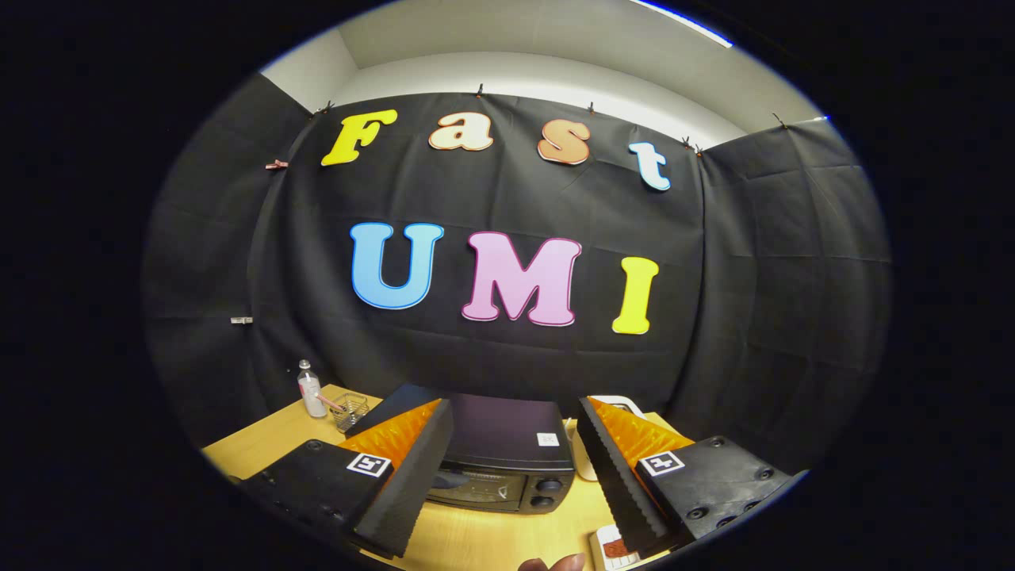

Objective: Open the toaster oven, put the food inside, and close the toaster oven door.

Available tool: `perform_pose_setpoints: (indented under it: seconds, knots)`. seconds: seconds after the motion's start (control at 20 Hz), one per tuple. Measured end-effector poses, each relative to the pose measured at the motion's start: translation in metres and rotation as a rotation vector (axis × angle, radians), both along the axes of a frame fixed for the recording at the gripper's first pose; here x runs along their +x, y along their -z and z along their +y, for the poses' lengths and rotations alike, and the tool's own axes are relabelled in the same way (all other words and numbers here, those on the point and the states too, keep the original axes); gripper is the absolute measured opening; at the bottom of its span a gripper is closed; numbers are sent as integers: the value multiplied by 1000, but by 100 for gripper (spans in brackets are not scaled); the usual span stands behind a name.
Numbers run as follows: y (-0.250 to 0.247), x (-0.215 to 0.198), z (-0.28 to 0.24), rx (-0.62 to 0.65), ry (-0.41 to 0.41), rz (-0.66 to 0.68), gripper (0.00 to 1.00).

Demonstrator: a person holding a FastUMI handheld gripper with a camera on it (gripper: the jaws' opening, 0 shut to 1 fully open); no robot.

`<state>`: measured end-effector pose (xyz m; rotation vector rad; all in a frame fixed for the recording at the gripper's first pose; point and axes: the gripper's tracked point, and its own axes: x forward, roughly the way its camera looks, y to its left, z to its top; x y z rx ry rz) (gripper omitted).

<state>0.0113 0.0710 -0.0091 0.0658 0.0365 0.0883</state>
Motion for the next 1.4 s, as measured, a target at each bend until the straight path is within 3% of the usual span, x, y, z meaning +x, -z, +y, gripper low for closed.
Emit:
perform_pose_setpoints:
  seconds: [0.35,0.8,1.2,1.4]
  knots:
    - [43,22,61,39,-33,91,98]
    - [125,59,108,61,-8,281,98]
    - [168,81,114,67,12,406,98]
    - [169,81,114,59,14,367,99]
